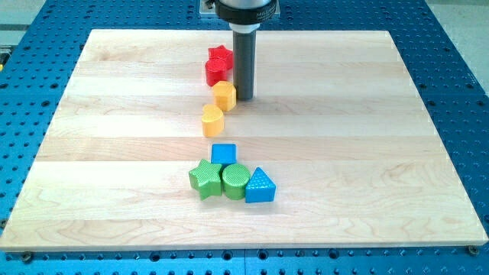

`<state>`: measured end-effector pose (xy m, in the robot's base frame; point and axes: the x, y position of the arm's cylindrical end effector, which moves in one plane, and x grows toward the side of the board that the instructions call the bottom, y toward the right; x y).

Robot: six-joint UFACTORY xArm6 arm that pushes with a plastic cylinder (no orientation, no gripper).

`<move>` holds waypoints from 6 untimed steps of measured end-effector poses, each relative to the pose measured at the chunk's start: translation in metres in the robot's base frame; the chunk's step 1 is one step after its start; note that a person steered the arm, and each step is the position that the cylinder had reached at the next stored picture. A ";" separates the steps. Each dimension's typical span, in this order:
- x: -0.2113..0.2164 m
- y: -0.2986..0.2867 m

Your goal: Move the cube closer to the triangle

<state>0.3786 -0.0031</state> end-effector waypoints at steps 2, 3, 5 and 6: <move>-0.017 -0.041; 0.004 -0.052; 0.046 -0.134; 0.108 -0.108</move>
